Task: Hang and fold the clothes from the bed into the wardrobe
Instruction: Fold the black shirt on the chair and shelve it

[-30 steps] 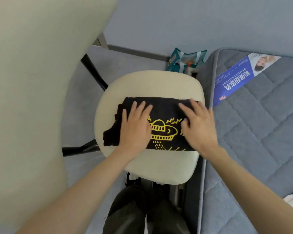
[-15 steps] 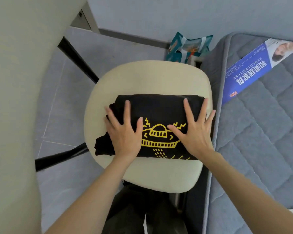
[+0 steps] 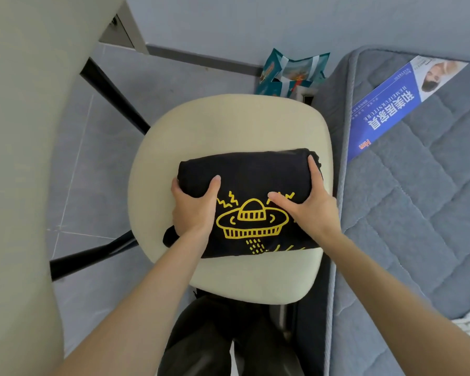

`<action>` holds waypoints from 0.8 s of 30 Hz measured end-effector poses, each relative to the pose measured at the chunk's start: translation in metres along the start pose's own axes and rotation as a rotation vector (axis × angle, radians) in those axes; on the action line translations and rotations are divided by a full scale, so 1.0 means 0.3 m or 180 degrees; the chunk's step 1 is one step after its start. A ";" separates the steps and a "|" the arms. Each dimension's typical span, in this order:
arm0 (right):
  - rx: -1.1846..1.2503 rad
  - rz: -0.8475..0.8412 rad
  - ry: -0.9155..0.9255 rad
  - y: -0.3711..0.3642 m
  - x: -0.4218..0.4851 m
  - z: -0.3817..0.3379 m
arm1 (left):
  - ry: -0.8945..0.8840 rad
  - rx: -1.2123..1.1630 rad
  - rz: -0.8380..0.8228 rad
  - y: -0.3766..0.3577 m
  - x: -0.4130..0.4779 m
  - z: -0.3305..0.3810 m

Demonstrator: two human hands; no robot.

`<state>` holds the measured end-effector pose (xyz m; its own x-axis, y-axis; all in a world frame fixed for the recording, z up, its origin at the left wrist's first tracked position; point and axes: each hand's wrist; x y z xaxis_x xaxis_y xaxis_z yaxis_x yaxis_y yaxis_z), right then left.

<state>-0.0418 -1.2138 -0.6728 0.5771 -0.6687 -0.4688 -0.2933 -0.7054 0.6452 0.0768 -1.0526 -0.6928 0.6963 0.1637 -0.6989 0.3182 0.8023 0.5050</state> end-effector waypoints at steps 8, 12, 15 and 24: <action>0.0404 0.0199 0.0177 0.120 -0.117 -0.059 | -0.0079 -0.0504 -0.0192 0.081 -0.118 0.022; 0.0532 0.0395 0.0321 0.225 -0.236 -0.083 | -0.0198 -0.0675 -0.0322 0.135 -0.248 0.037; 0.0593 0.0454 0.0414 0.292 -0.341 -0.074 | -0.0305 -0.0717 -0.0456 0.174 -0.355 0.012; 0.0483 0.0291 0.0630 0.399 -0.682 0.048 | -0.0234 -0.1028 -0.0682 0.279 -0.674 -0.228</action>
<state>-0.2059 -1.1647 -0.5083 0.6765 -0.6828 -0.2758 -0.4535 -0.6813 0.5746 -0.0815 -0.9793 -0.5437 0.6839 -0.0591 -0.7272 0.2507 0.9551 0.1581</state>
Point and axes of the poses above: each hand's wrist, its own x-axis towards the middle knuckle, its own y-axis out of the back of the hand, z = x × y, and after that the axes turned 3 degrees about y, right-handed
